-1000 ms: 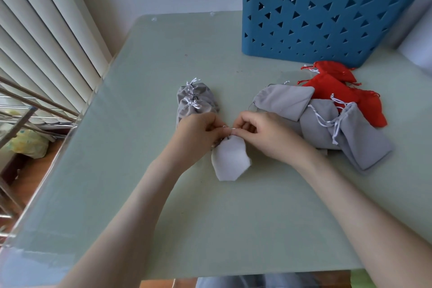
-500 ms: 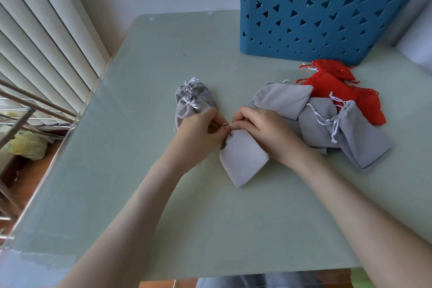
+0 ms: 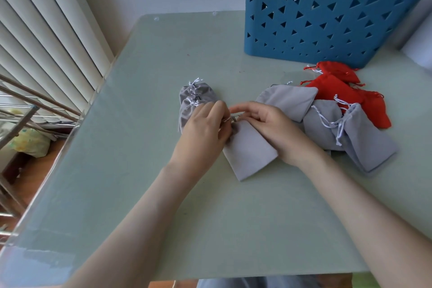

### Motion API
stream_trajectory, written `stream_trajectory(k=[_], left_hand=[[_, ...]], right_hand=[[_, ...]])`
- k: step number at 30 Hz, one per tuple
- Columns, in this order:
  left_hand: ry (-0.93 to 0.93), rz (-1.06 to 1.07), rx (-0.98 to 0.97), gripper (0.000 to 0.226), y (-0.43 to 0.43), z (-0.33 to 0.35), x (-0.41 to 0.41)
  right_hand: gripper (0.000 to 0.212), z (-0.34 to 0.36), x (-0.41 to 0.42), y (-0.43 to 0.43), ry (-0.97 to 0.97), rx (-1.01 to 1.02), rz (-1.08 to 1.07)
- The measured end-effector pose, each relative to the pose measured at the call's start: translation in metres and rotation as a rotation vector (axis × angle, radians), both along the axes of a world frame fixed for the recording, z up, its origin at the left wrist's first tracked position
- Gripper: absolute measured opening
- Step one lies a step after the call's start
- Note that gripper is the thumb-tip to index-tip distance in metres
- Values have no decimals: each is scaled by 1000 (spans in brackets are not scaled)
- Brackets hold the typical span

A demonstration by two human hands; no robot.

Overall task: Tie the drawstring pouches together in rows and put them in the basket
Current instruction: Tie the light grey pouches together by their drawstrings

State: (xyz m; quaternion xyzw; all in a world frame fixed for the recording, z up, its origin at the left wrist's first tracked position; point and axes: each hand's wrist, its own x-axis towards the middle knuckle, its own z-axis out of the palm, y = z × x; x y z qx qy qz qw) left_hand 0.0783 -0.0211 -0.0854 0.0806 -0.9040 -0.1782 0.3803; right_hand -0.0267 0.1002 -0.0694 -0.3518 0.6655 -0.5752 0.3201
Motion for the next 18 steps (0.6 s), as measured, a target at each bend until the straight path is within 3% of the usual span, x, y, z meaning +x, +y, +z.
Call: stream_trajectory(k=[3,10,18], left_hand=[[22,-23,-41,10,1,0,0],[68,-98,-51,7,0,1,0],[71,-77,3,9,0,0,-2]], right_hand=[[22,0,0,1,-107,-10,35],[29,-1,2,-1,-87,-84,20],[18,0,1,-1,-29,-70,-28]])
